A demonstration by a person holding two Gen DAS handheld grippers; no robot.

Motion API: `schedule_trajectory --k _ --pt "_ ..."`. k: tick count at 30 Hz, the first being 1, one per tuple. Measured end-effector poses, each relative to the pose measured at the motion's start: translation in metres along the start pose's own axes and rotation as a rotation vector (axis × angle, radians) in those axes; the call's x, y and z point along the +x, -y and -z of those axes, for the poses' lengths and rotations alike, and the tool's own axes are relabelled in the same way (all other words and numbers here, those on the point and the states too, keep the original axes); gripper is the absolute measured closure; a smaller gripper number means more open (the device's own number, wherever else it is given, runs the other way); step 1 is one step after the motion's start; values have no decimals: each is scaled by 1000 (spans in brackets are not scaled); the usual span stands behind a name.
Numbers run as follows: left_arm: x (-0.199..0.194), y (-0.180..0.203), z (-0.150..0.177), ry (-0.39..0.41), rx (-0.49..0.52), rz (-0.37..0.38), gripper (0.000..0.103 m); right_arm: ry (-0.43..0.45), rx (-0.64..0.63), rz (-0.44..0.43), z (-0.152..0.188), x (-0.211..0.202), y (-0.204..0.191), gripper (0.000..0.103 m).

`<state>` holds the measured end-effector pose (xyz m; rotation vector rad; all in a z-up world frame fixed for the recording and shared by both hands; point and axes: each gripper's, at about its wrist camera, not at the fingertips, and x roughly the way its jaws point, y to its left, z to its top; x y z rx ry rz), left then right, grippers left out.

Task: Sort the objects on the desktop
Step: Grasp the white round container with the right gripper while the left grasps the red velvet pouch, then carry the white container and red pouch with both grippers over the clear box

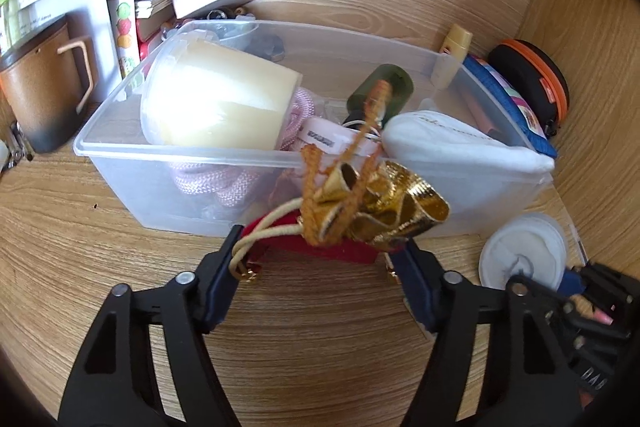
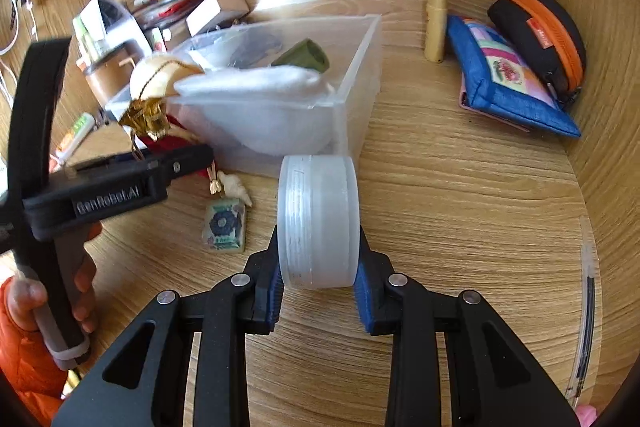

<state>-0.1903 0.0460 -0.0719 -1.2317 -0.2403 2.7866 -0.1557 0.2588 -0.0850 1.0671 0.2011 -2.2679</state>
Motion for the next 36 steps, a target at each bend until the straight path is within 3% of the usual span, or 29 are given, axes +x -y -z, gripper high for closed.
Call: schedule_trajectory --k 12,30,36 --pt "-10 7 1 20 69 38 58 30 -13 22 -7 -14 -3 76" --pt "-29 3 1 37 67 98 72 67 -47 31 -18 -33 -19 76" --pt "-47 2 -2 81 77 123 73 82 -58 34 -23 -37 -26 76"
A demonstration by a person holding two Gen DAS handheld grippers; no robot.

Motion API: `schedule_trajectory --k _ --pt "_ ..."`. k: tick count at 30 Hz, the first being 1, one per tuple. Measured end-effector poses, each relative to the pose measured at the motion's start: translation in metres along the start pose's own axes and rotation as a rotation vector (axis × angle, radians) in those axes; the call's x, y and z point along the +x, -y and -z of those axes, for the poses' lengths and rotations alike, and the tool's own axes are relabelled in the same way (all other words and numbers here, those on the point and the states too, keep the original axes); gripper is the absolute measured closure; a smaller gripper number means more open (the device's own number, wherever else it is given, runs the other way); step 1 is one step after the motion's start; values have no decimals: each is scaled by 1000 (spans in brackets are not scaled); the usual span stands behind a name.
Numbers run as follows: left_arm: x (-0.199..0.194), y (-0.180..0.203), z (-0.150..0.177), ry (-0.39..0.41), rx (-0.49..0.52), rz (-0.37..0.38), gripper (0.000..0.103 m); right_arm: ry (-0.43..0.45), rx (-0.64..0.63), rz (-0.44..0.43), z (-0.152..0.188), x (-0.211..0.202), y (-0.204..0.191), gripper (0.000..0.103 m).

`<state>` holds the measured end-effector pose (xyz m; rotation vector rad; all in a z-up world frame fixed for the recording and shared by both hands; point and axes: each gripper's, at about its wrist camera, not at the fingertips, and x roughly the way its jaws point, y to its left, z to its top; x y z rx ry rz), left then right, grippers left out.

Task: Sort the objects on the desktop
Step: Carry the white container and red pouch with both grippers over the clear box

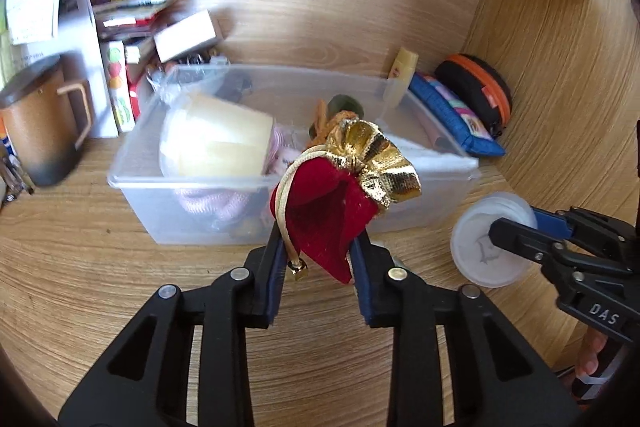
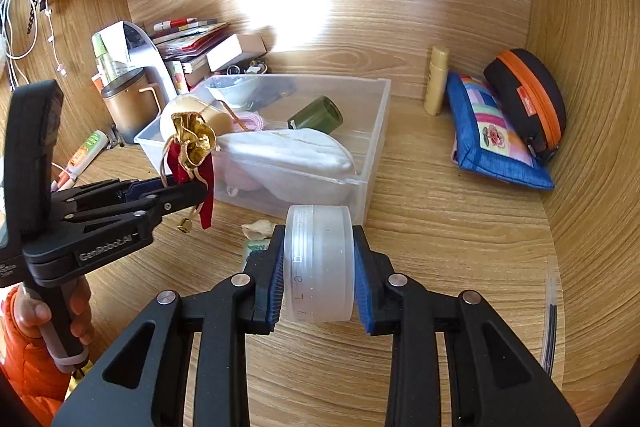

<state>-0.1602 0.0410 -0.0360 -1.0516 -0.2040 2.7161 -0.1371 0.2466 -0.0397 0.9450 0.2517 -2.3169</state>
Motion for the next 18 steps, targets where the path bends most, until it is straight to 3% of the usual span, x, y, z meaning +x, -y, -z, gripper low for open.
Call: schedule_trajectory --k 18 --pt "-21 -7 -10 49 18 21 73 61 -32 4 -23 -15 -15 76"
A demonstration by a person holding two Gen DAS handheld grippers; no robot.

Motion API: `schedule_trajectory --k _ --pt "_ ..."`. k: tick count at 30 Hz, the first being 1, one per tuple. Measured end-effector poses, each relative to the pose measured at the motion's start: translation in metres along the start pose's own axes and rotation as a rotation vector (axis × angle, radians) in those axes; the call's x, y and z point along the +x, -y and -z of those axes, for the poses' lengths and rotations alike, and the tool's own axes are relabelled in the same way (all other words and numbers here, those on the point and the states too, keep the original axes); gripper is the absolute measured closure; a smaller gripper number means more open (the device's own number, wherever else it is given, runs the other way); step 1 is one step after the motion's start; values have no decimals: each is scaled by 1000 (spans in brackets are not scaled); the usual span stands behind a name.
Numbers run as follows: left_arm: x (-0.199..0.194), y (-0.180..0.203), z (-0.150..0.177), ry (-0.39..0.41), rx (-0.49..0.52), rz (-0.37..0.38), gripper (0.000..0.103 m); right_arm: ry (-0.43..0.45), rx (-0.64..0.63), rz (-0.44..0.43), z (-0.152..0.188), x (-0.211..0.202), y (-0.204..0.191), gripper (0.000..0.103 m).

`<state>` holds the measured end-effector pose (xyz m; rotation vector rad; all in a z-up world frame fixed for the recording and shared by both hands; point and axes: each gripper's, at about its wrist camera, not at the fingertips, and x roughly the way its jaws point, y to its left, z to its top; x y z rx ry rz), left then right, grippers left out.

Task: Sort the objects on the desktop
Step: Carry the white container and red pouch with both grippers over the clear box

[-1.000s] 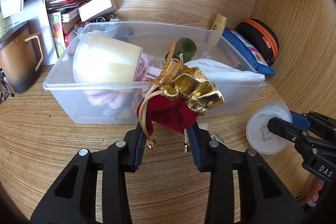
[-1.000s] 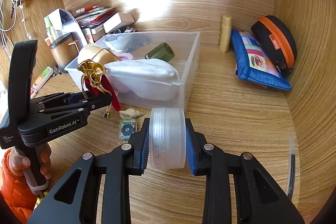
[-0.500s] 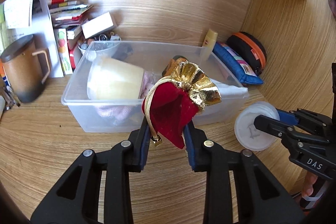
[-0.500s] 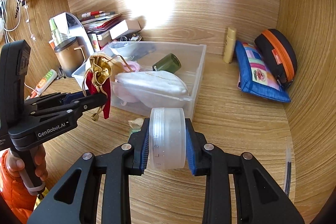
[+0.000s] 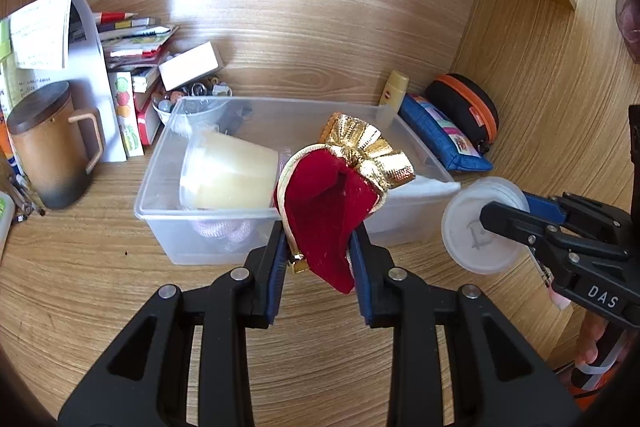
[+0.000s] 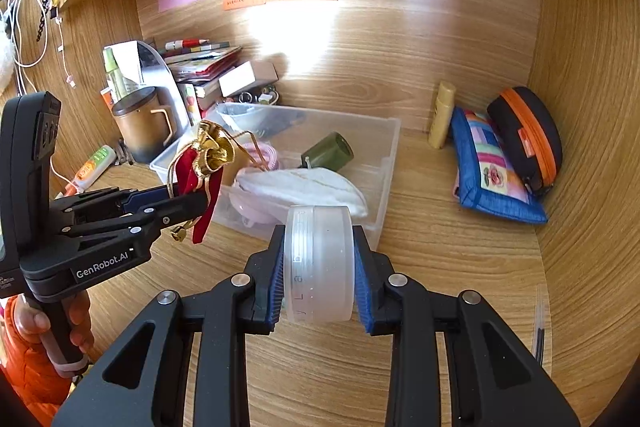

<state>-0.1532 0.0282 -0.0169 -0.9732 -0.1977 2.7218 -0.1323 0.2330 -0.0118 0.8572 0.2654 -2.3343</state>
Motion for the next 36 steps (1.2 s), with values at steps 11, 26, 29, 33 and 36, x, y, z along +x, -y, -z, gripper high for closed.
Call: schedule_trajectory --k 11,26,29,33,36 --pt "1 -3 -13 22 19 -10 73 36 -30 -5 -21 1 -9 76" --pt "12 -15 -35 33 49 6 73 46 -15 2 -48 17 -4 76" --pt "15 -17 -40 34 57 7 73 43 -11 -4 -54 24 -3 76" --pt "22 -20 -46 26 56 8 73 37 -13 -4 -60 33 -2 76" --pt "25 -22 -51 26 53 18 73 34 -9 -10 -65 41 1 76"
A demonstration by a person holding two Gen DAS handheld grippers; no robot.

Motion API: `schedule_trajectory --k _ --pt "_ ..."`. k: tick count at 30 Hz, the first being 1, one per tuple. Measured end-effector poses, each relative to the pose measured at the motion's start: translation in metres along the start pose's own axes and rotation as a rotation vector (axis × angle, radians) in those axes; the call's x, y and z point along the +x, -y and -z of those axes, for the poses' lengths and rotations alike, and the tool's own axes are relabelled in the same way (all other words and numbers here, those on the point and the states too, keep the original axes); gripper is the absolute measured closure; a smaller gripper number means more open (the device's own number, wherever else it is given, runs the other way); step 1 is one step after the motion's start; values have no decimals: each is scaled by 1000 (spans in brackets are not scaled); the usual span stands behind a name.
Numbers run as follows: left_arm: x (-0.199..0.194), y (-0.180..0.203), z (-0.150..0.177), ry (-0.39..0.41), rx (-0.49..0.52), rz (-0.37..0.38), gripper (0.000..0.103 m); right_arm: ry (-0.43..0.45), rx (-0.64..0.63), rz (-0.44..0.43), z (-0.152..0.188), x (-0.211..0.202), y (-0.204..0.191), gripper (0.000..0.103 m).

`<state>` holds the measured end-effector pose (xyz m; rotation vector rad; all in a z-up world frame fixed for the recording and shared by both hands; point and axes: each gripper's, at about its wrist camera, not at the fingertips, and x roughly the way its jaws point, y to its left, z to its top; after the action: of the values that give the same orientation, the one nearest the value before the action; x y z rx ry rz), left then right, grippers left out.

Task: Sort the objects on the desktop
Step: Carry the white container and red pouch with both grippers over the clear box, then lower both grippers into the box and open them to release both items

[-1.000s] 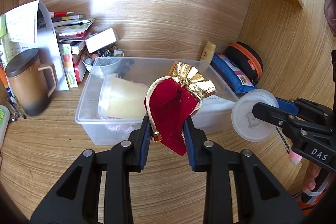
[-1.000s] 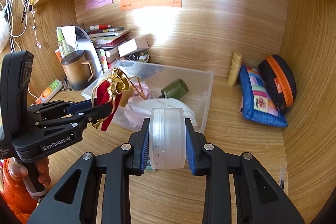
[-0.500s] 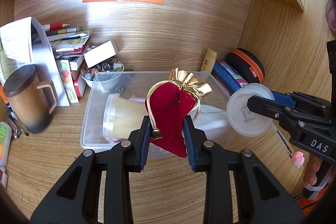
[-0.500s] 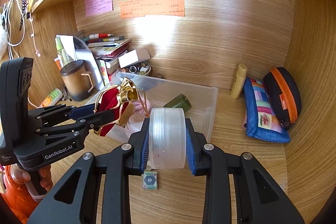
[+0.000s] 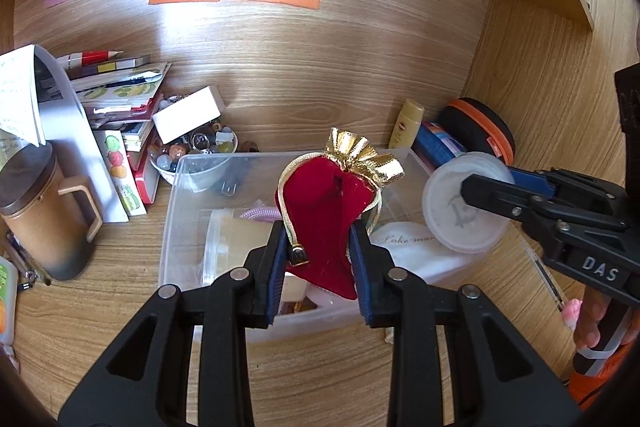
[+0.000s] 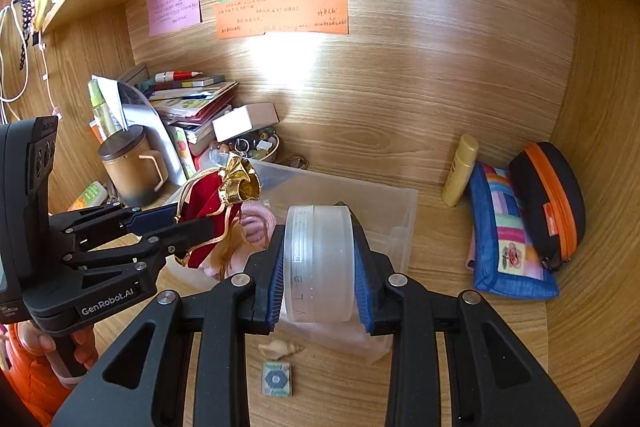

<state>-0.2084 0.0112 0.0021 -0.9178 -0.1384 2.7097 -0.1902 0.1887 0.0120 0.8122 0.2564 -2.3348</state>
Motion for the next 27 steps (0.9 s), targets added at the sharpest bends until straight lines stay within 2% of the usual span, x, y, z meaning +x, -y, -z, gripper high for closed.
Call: schedule_trajectory --k 9,27 --pt "17 6 -13 -7 28 1 73 -24 -8 -5 -9 27 8 76" --pt "65 12 -21 -105 44 -30 73 -82 8 -39 -2 74 26 76"
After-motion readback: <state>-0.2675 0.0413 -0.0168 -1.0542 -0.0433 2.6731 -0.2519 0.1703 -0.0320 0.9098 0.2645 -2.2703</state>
